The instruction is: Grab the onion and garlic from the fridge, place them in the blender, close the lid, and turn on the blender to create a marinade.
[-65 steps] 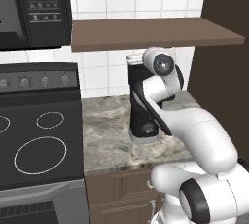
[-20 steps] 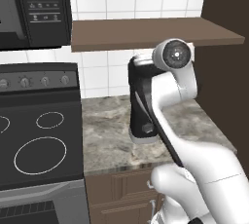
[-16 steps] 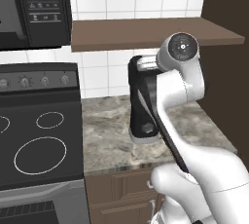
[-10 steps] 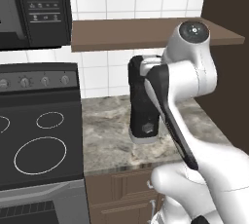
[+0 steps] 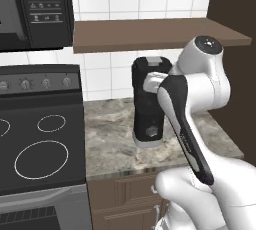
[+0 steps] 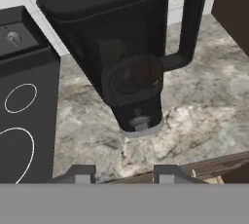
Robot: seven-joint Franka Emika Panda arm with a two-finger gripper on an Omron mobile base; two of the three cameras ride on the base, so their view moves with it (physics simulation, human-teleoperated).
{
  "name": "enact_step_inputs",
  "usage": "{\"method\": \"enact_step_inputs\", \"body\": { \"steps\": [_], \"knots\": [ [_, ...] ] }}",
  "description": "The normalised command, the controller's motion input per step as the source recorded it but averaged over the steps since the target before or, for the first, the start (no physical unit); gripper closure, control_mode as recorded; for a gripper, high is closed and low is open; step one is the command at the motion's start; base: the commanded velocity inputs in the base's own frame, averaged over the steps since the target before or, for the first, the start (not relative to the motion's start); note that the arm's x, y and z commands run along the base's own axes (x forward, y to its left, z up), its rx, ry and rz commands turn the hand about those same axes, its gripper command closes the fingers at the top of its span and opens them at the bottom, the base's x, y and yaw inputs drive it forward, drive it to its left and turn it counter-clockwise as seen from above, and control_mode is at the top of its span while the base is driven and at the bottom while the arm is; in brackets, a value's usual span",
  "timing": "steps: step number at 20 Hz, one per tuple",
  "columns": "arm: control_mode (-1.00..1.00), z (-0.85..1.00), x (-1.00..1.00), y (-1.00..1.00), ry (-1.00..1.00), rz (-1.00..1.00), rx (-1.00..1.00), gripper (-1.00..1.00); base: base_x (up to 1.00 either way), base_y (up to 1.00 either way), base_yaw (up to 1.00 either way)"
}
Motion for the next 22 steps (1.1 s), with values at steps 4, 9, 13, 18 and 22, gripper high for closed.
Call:
{"method": "enact_step_inputs", "body": {
  "steps": [4,9,13,18,22],
  "knots": [
    [-1.00,-0.84,-0.03,0.17,0.00,0.00,0.02,1.00,0.00,0.00,0.00],
    [-1.00,-0.30,0.00,0.00,0.00,0.01,-0.01,1.00,0.00,0.00,0.00],
    [-1.00,-0.03,0.00,0.00,0.00,0.01,0.00,1.00,0.00,0.00,0.00],
    [-1.00,0.00,0.00,0.00,0.00,0.00,0.00,1.00,0.00,0.00,0.00],
    [-1.00,-0.11,0.02,0.00,0.00,0.00,0.00,1.00,0.00,0.00,0.00]
  ]
}}
